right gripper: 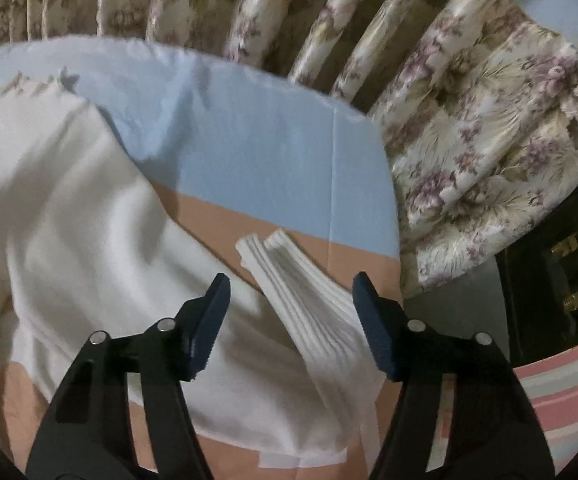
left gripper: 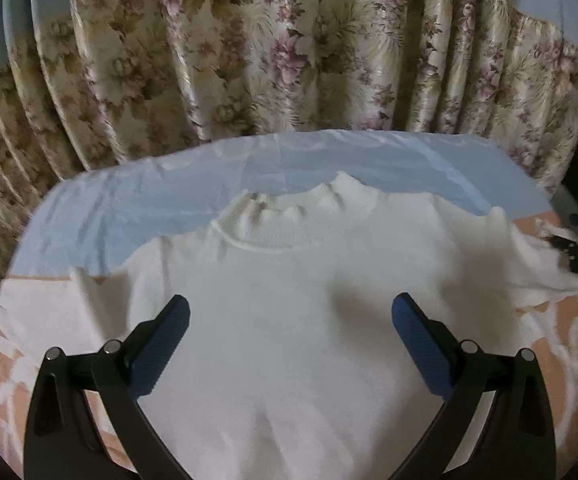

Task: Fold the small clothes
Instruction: 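Close the right tool on the ribbed sleeve cuff, then lift the cuff with the right tool and fold the sleeve across the sweater body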

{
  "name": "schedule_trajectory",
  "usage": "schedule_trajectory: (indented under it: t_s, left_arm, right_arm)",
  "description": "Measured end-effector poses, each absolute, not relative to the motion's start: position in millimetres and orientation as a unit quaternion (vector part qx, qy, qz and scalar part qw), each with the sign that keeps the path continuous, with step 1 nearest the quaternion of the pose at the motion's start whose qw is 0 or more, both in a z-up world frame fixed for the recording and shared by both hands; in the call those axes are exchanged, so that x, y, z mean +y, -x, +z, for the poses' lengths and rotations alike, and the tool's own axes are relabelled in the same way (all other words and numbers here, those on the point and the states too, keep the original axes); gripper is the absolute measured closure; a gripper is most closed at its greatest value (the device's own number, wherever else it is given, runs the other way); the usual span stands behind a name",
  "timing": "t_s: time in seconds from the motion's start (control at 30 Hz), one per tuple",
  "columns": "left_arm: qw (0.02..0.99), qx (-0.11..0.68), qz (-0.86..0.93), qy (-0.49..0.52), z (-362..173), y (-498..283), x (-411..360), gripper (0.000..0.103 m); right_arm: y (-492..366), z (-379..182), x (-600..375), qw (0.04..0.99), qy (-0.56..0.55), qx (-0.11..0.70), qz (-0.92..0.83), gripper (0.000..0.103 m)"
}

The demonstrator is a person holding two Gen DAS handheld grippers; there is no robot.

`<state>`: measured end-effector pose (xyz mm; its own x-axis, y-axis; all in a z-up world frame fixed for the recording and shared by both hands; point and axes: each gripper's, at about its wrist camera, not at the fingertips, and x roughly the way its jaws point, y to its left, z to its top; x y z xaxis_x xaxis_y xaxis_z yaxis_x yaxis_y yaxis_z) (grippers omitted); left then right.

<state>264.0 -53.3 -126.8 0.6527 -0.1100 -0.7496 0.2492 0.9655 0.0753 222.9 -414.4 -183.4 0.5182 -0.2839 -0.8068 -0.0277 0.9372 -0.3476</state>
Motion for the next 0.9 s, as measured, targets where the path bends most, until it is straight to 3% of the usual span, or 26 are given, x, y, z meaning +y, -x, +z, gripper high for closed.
schedule_trajectory:
  t_s: [0.1, 0.17, 0.2, 0.23, 0.3, 0.7, 0.9]
  left_arm:
    - [0.908, 0.396, -0.088, -0.100, -125.9, -261.5, -51.8, 0.002]
    - [0.913, 0.387, -0.081, -0.104, -123.5, -258.6, -49.1, 0.002]
    - [0.914, 0.384, -0.077, -0.106, -122.1, -258.0, -47.6, 0.002]
    - [0.915, 0.383, -0.074, -0.105, -120.9, -258.1, -46.0, 0.002]
    - [0.915, 0.385, -0.063, -0.106, -119.6, -258.1, -41.7, 0.002]
    - [0.924, 0.363, -0.046, -0.110, -104.4, -248.3, -10.4, 0.002]
    - [0.925, 0.364, -0.006, -0.106, -106.9, -246.6, 21.1, 0.002]
  right_arm:
    - [-225.9, -190.0, -414.6, 0.846, 0.169, 0.500, -0.077, 0.041]
    - [-228.1, -193.9, -419.7, 0.839, 0.156, 0.516, -0.077, 0.062]
    - [-229.8, -196.3, -422.5, 0.834, 0.147, 0.526, -0.077, 0.080]
    - [-230.6, -198.5, -425.2, 0.831, 0.140, 0.532, -0.079, 0.088]
    - [-229.4, -198.1, -429.9, 0.834, 0.128, 0.530, -0.081, 0.093]
    - [-191.4, -100.0, -361.3, 0.934, -0.080, 0.347, 0.005, 0.094]
    - [-218.9, -106.7, -255.1, 0.919, -0.146, 0.345, 0.121, 0.094]
